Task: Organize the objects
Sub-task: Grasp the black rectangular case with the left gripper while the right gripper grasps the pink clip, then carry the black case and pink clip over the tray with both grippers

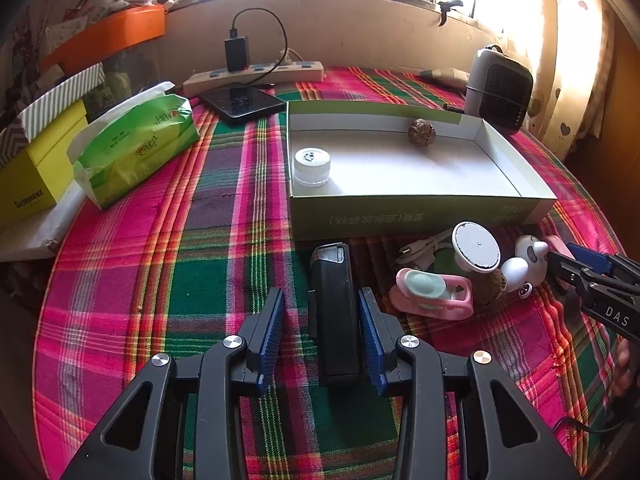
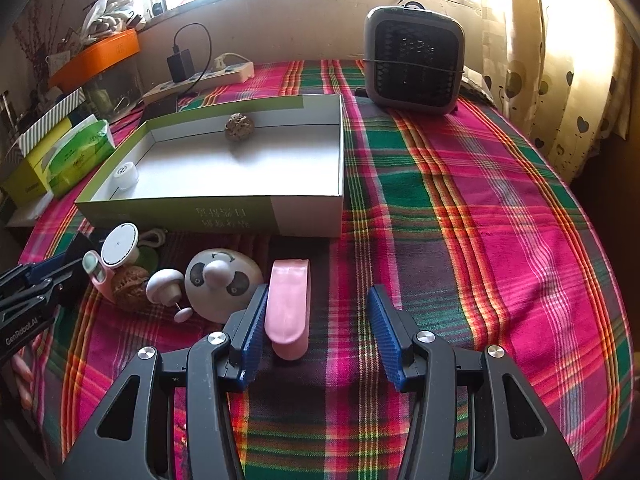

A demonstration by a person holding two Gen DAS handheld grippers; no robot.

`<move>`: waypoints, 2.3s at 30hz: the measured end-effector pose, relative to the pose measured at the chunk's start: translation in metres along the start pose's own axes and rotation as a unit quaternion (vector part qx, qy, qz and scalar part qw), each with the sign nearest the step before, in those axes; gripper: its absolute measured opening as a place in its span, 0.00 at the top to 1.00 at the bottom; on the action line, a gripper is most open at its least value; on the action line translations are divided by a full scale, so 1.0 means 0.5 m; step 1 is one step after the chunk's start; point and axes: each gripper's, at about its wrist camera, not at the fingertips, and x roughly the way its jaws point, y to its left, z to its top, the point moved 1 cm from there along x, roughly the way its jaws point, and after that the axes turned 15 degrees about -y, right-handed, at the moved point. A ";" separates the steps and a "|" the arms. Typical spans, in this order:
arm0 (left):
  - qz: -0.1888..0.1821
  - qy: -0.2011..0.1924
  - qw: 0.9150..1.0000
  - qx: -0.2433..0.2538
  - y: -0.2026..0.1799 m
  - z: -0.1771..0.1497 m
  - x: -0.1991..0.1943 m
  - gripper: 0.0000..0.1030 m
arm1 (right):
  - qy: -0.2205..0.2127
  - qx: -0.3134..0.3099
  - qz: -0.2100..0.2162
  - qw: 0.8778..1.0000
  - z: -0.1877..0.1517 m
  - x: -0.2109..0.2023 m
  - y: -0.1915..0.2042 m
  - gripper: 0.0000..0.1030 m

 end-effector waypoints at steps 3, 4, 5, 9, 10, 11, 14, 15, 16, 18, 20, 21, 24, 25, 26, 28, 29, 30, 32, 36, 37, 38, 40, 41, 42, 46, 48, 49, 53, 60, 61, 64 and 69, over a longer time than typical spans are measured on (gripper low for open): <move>0.001 0.000 1.000 0.000 0.002 0.001 0.002 0.66 | 0.000 -0.001 0.001 1.000 0.001 0.003 0.000 0.51; 0.002 0.000 1.000 0.001 0.002 0.002 0.003 0.66 | 0.001 -0.001 0.001 1.000 0.001 0.004 0.000 0.51; 0.003 0.001 1.000 0.002 0.002 0.003 0.004 0.66 | 0.001 -0.002 0.001 1.000 0.002 0.005 0.001 0.51; 0.003 0.001 1.000 0.002 0.002 0.003 0.005 0.66 | 0.001 -0.004 0.002 1.000 0.003 0.006 0.004 0.51; 0.003 0.001 1.000 0.002 0.003 0.003 0.005 0.66 | 0.002 -0.005 0.002 1.000 0.003 0.007 0.004 0.51; 0.003 0.001 1.000 0.002 0.003 0.004 0.005 0.66 | 0.002 -0.005 0.002 1.000 0.003 0.007 0.005 0.51; 0.002 0.001 1.000 0.001 0.003 0.003 0.005 0.66 | 0.002 -0.006 0.001 1.000 0.003 0.007 0.006 0.52; 0.002 0.001 1.000 0.001 0.003 0.003 0.005 0.66 | 0.002 -0.007 0.001 1.000 0.003 0.007 0.006 0.52; 0.002 0.001 1.000 0.000 0.003 0.004 0.005 0.66 | 0.002 -0.006 0.001 1.000 0.003 0.007 0.007 0.52; 0.004 0.001 1.000 0.001 0.003 0.004 0.006 0.68 | 0.001 -0.006 0.001 1.000 0.004 0.007 0.007 0.58; 0.007 0.001 1.000 0.001 0.003 0.005 0.007 0.70 | 0.000 -0.007 0.002 1.000 0.004 0.006 0.009 0.60; 0.008 0.001 1.000 0.002 0.004 0.005 0.007 0.70 | 0.000 -0.008 0.003 1.000 0.003 0.005 0.011 0.62; 0.012 0.001 1.000 0.002 0.005 0.005 0.008 0.73 | 0.000 -0.011 0.006 1.000 0.003 0.005 0.014 0.65; 0.013 0.001 1.000 0.002 0.005 0.006 0.009 0.73 | 0.000 -0.011 0.007 1.000 0.003 0.005 0.014 0.67; 0.013 0.000 1.000 0.002 0.006 0.006 0.009 0.74 | 0.000 -0.011 0.007 1.000 0.003 0.005 0.013 0.67; 0.014 0.000 1.000 0.002 0.007 0.005 0.008 0.75 | -0.001 -0.010 0.008 1.000 0.003 0.005 0.013 0.69; 0.015 0.000 1.000 0.002 0.007 0.004 0.007 0.76 | -0.001 -0.009 0.009 1.000 0.003 0.005 0.012 0.69; 0.016 0.000 1.000 0.002 0.008 0.004 0.007 0.76 | -0.001 -0.009 0.009 1.000 0.003 0.005 0.011 0.69; 0.018 0.000 1.000 0.001 0.008 0.004 0.007 0.78 | -0.001 -0.008 0.008 1.000 0.004 0.005 0.011 0.71; 0.020 0.000 1.000 0.001 0.009 0.003 0.006 0.79 | -0.001 -0.005 0.011 1.000 0.005 0.005 0.008 0.78; 0.020 0.000 1.000 0.001 0.010 0.004 0.006 0.79 | -0.001 -0.005 0.011 1.000 0.005 0.005 0.008 0.78; 0.019 0.000 1.000 0.001 0.010 0.004 0.006 0.79 | -0.001 -0.005 0.011 1.000 0.005 0.005 0.007 0.78; 0.019 -0.001 1.000 0.000 0.010 0.003 0.006 0.79 | -0.001 -0.005 0.011 1.000 0.005 0.005 0.007 0.78; 0.019 0.000 1.000 0.000 0.009 0.004 0.006 0.79 | -0.001 -0.005 0.011 1.000 0.005 0.005 0.007 0.78; 0.019 0.000 1.000 0.001 0.009 0.004 0.006 0.79 | -0.001 -0.005 0.011 1.000 0.005 0.005 0.007 0.79; 0.019 0.000 1.000 0.001 0.009 0.004 0.006 0.79 | -0.001 -0.005 0.011 1.000 0.004 0.005 0.007 0.82; 0.019 0.000 1.000 0.001 0.009 0.004 0.007 0.79 | -0.002 -0.005 0.011 1.000 0.004 0.005 0.008 0.82; 0.019 0.000 1.000 0.001 0.009 0.004 0.007 0.79 | -0.001 -0.005 0.011 1.000 0.004 0.005 0.008 0.82; 0.019 0.000 1.000 -0.001 0.010 0.005 0.007 0.79 | -0.001 -0.007 0.011 1.000 0.003 0.006 0.008 0.82; 0.019 0.001 1.000 -0.001 0.010 0.004 0.007 0.79 | -0.002 -0.008 0.013 1.000 0.002 0.005 0.012 0.82; 0.018 0.001 1.000 -0.002 0.010 0.003 0.007 0.79 | -0.002 -0.008 0.013 1.000 0.002 0.005 0.011 0.82; 0.019 0.001 1.000 -0.002 0.009 0.003 0.007 0.79 | -0.002 -0.007 0.013 1.000 0.002 0.004 0.011 0.82; 0.020 0.002 1.000 -0.003 0.010 0.002 0.006 0.79 | -0.002 -0.005 0.014 1.000 0.002 0.005 0.011 0.82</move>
